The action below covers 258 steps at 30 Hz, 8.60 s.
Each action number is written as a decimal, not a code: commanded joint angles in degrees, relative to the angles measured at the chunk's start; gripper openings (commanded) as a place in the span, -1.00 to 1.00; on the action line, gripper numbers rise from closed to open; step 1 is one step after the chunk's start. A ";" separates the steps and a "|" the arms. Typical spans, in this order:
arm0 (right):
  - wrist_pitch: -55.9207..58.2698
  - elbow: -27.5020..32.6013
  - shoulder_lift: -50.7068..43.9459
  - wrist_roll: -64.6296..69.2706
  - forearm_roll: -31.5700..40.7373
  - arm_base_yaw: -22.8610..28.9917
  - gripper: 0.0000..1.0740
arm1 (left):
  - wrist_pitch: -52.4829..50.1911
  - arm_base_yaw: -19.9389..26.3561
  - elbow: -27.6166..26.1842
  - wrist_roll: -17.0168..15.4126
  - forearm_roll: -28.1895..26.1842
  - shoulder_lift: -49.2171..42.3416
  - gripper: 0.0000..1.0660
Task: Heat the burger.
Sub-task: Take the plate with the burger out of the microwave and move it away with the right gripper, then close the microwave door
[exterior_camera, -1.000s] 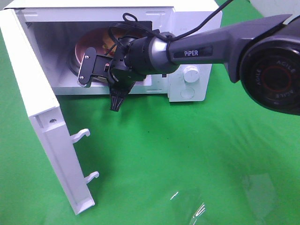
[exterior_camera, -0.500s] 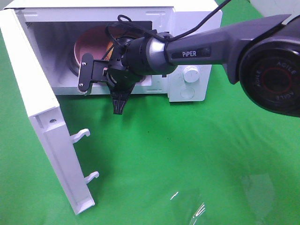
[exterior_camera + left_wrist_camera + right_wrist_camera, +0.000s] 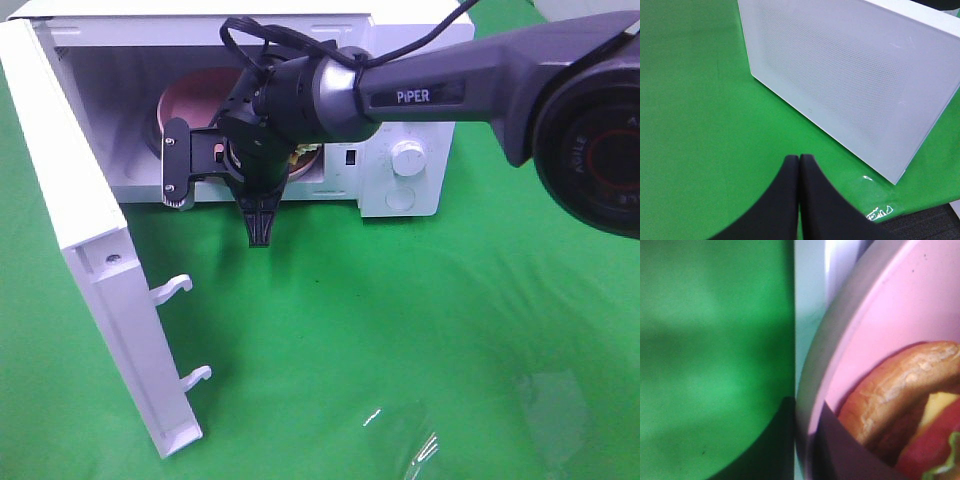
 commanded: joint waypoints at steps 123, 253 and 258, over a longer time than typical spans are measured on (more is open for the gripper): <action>5.44 68.47 -36.38 27.96 -20.51 -25.61 0.07 | -0.69 0.23 0.17 0.00 0.00 -1.38 -0.99; 27.27 75.57 -137.45 23.78 38.22 -44.81 0.05 | -66.81 -11.23 -10.08 0.34 -2.64 87.43 -0.99; 27.27 75.57 -137.45 23.78 38.22 -44.81 0.05 | -68.18 -12.66 -12.03 0.34 -2.64 89.61 -0.99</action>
